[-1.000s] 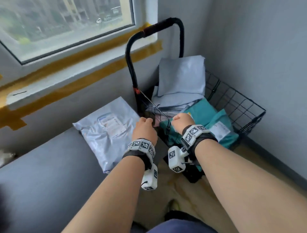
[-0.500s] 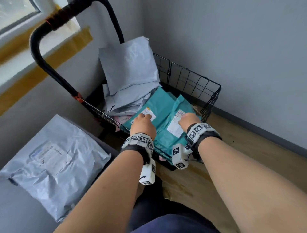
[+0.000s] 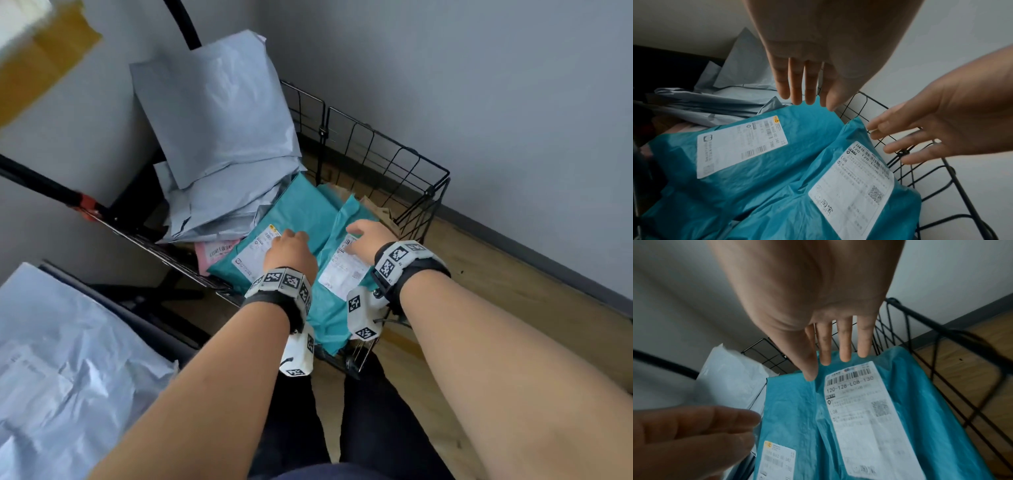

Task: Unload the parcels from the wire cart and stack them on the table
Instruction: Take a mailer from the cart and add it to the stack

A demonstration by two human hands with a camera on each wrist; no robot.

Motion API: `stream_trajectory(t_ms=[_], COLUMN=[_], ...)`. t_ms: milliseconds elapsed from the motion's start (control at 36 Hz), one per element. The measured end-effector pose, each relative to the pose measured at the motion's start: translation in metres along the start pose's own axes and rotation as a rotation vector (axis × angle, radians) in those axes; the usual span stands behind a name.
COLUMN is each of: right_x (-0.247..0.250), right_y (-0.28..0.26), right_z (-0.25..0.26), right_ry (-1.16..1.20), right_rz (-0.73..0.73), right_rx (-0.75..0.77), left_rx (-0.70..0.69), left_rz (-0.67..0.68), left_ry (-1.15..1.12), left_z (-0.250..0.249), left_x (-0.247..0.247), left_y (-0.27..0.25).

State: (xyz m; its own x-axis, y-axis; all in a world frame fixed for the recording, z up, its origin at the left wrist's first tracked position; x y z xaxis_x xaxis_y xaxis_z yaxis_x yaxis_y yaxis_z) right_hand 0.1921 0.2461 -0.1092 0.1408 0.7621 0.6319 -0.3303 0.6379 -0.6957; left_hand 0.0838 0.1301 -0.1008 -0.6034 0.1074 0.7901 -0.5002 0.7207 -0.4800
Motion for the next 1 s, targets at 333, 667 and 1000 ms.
stream_trajectory(t_ms=[333,667,1000], right_x=[-0.023,-0.002,0.048], right_y=[0.045,0.020,-0.025], right_z=[0.038,0.029,0.087], right_ry=[-0.691,-0.829,-0.501], right_rz=[0.032,0.056,-0.074], right_rx=[0.314,0.335,0.665], left_rx=[0.272,0.412,0.389], left_rz=[-0.100,-0.134,-0.297], left_ry=[-0.121,-0.211,-0.201], left_z=[0.014,0.009,-0.016], left_x=[-0.016,-0.027,0.019], left_y=[0.011,-0.026,-0.049])
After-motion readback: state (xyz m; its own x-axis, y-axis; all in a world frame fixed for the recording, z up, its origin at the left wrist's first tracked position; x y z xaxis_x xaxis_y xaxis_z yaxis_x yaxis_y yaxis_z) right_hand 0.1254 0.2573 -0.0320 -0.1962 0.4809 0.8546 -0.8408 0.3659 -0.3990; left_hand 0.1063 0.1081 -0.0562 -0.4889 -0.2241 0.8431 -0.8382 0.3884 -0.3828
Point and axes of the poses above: each hand's wrist, its own y-axis towards the middle knuckle, its own x-axis out of the back of the hand, z = x × y, the point moved 4 cm from there along y, towards the middle knuckle, and after that the axes turned 7 degrees about -x, right-handed, at the moved point
